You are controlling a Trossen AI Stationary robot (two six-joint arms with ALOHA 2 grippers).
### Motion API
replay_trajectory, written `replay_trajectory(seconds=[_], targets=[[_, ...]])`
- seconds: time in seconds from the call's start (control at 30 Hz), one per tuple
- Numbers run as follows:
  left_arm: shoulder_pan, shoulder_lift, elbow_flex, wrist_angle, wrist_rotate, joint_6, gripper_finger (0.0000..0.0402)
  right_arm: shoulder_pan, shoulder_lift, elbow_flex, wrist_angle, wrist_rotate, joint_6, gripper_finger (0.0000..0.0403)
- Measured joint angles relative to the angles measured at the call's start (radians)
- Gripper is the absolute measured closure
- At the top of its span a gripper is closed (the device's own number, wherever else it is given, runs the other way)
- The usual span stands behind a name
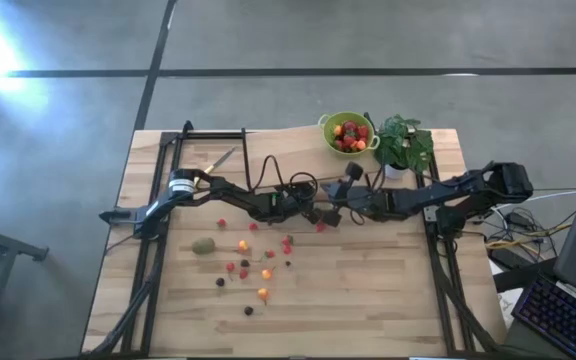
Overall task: Build produce basket
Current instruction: Put the strawberry into the green basket
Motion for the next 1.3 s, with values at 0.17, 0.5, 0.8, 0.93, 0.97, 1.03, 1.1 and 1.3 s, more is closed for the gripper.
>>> replay_trajectory(seconds=[0.17,0.5,0.8,0.93,0.97,1.03,1.1,1.3], targets=[[0.0,0.0,0.0,0.0,0.001,-0.004,0.0345,-0.035,0.006,0.0,-0.001,-0.004,0.0,0.0395],[0.0,0.0,0.0,-0.001,0.002,-0.008,0.0345,-0.085,0.006,-0.002,0.021,-0.014,-0.022,0.0395],[0.0,0.0,-0.001,-0.001,0.002,-0.01,0.0345,-0.123,0.006,-0.002,0.024,-0.039,-0.023,0.0395],[0.0,0.0,-0.001,-0.001,0.001,-0.01,0.0345,-0.145,0.006,-0.002,0.027,-0.052,-0.023,0.0395],[0.0,0.0,-0.001,-0.001,0.001,-0.01,0.0345,-0.153,0.006,-0.002,0.029,-0.06,-0.023,0.0395],[0.0,0.0,-0.001,-0.001,0.001,-0.01,0.0345,-0.168,0.006,-0.002,0.036,-0.08,-0.023,0.0395],[0.0,0.0,-0.001,-0.001,0.001,-0.01,0.0345,-0.184,0.006,-0.002,0.038,-0.094,-0.023,0.0395],[0.0,0.0,-0.001,-0.001,0.001,-0.011,0.0345,-0.204,0.006,-0.002,0.04,-0.132,-0.025,0.0395]])
